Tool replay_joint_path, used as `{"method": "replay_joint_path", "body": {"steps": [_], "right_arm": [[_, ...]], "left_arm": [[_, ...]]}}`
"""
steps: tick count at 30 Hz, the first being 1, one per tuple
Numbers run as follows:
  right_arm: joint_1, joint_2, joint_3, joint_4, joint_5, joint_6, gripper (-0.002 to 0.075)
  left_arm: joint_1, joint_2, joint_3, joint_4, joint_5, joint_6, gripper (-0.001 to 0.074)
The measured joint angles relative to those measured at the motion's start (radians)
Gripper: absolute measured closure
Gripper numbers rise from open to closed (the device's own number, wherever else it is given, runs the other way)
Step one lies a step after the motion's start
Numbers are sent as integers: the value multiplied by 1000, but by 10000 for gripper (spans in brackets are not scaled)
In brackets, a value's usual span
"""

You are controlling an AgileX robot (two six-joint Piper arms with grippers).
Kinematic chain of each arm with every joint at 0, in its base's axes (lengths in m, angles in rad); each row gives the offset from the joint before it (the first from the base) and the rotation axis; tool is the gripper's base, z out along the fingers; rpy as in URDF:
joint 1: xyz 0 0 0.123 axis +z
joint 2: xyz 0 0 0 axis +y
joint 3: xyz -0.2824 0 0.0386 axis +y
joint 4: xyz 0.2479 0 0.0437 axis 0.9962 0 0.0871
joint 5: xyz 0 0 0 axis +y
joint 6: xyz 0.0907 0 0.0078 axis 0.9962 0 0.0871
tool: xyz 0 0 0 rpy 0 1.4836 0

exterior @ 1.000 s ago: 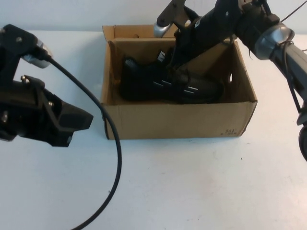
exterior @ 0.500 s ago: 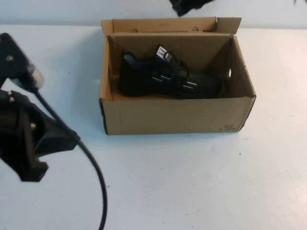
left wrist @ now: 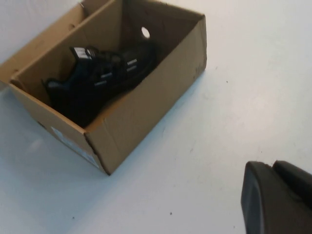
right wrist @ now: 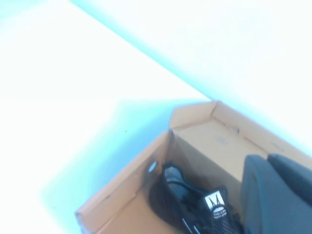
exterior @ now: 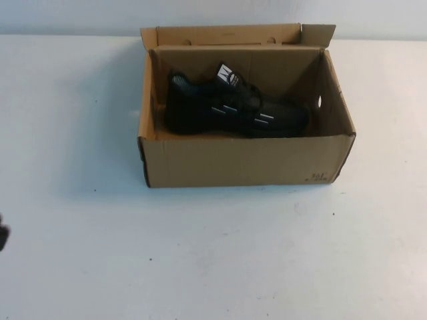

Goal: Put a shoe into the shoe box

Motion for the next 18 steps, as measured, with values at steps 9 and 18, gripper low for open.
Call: {"method": "replay_joint_path", "body": {"steps": [9,18], "right_arm": [[0,-111,3,23,94,-13,741],[0,-304,138,14,91,-44,741]], "left_arm": [[0,-208,168,-14,-248,-42,736],[0,-61,310,-14,-457,-38,736]]}}
